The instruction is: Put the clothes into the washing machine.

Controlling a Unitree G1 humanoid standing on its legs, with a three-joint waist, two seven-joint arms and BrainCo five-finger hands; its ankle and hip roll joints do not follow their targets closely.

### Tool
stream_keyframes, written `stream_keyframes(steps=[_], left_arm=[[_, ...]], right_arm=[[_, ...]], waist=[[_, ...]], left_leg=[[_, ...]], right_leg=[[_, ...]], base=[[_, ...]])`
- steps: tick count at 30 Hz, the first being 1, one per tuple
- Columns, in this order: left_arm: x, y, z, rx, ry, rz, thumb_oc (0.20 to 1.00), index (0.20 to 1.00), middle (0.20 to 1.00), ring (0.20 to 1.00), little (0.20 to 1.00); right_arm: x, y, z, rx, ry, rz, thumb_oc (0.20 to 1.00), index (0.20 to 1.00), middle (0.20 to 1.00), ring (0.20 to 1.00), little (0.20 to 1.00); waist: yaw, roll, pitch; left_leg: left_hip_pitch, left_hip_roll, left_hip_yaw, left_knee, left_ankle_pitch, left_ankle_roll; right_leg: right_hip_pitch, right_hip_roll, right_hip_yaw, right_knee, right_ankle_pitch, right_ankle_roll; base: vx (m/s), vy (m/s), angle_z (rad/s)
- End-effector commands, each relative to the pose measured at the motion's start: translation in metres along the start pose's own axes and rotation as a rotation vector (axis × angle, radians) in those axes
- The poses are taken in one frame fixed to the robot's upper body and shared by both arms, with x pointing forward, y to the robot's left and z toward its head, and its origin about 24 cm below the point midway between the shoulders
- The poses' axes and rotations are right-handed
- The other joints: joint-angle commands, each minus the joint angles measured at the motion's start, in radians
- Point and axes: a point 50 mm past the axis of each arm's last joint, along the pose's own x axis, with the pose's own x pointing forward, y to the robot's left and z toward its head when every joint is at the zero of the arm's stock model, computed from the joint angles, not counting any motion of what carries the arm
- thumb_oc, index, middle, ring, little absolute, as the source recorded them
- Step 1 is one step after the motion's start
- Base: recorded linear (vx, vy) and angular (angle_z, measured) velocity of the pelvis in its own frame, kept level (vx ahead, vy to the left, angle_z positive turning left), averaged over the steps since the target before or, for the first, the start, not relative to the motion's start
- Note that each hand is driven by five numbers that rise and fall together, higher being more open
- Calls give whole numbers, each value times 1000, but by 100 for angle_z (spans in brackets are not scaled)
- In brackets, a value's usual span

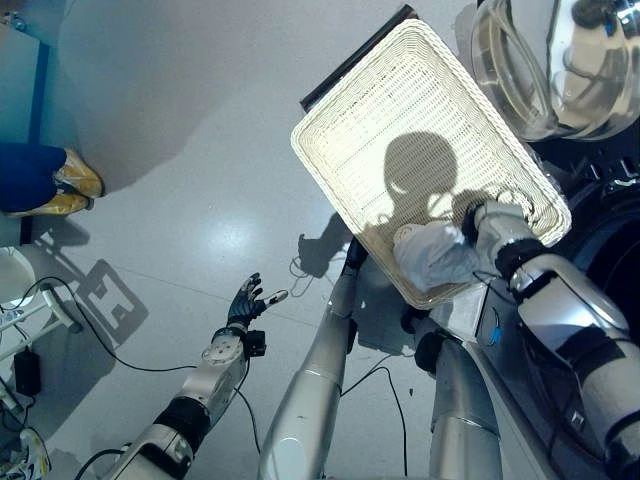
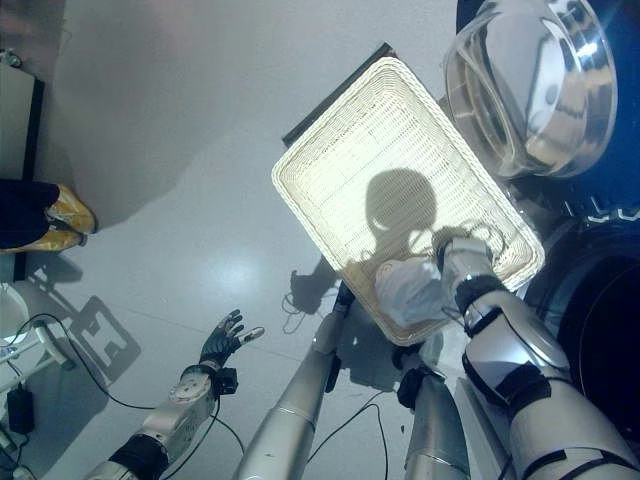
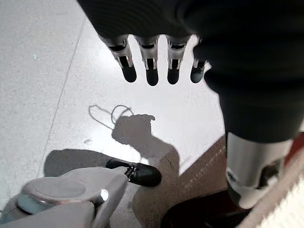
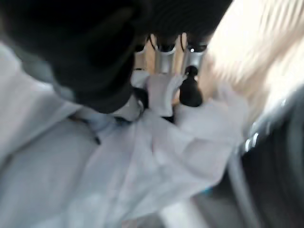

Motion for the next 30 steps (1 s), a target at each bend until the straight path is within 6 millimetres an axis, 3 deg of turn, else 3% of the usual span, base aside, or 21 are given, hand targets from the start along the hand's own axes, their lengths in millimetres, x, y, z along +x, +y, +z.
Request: stream_keyframes(steps=[1, 8, 13, 14, 15, 16, 24, 30], left_arm=[[6, 12, 11, 41, -28, 50, 1000, 1000, 1000, 1000, 1000], [-1, 28, 6, 38, -27, 97, 1000, 1000, 1000, 1000, 1000], [-2, 32, 4, 22, -28, 111, 1000, 1000, 1000, 1000, 1000], [-2, 32, 3, 17, -28, 111, 1000, 1000, 1000, 1000, 1000], [-2, 31, 3, 16, -28, 110, 1000, 1000, 1000, 1000, 1000], [-1, 31, 4, 14, -29, 109, 1000, 1000, 1000, 1000, 1000], [1, 24, 5, -2, -33, 98, 1000, 1000, 1000, 1000, 1000], [3, 19, 8, 1, -41, 93, 1000, 1000, 1000, 1000, 1000]], right_arm=[[2, 8, -17, 88, -35, 59, 200, 200, 200, 200, 200], [-15, -12, 1, 65, -133, 27, 200, 200, 200, 200, 200], [-20, -13, 7, 34, -140, 42, 200, 200, 200, 200, 200], [-20, -12, 7, 41, -138, 52, 291, 291, 291, 291, 291], [-20, -11, 7, 59, -140, 44, 736, 736, 736, 736, 736], [-19, -10, 7, 71, -143, 38, 1000, 1000, 1000, 1000, 1000], [-17, -6, 17, 145, -197, 2, 1000, 1000, 1000, 1000, 1000], [-21, -4, 37, 165, -301, -47, 1000, 1000, 1000, 1000, 1000]], waist=[[-20, -22, 41], [-42, -63, 41], [-49, -66, 41], [-50, -64, 41], [-51, -63, 41], [-51, -61, 41], [-51, -49, 41], [-53, -51, 41]], left_leg=[[37, -57, 108, 23, -89, 60], [52, -47, 121, 8, -89, 58], [52, -45, 126, 3, -86, 58], [51, -45, 127, 1, -86, 58], [48, -45, 128, 2, -86, 57], [47, -46, 127, 3, -86, 58], [28, -54, 126, 9, -87, 57], [14, -59, 124, 10, -86, 56]], right_leg=[[50, 50, -8, -285, 250, 89], [64, 68, -2, -314, 270, 91], [62, 75, 7, -317, 269, 88], [60, 75, 8, -317, 267, 87], [57, 74, 8, -315, 266, 87], [57, 75, 10, -316, 265, 86], [43, 71, 15, -320, 263, 84], [33, 66, 12, -330, 269, 87]], base=[[-6, -36, -20], [-14, -8, -19], [-21, 37, -16], [-15, 36, -9], [-14, 33, -9], [-9, 22, -7], [-7, 15, -2], [0, 0, 0]])
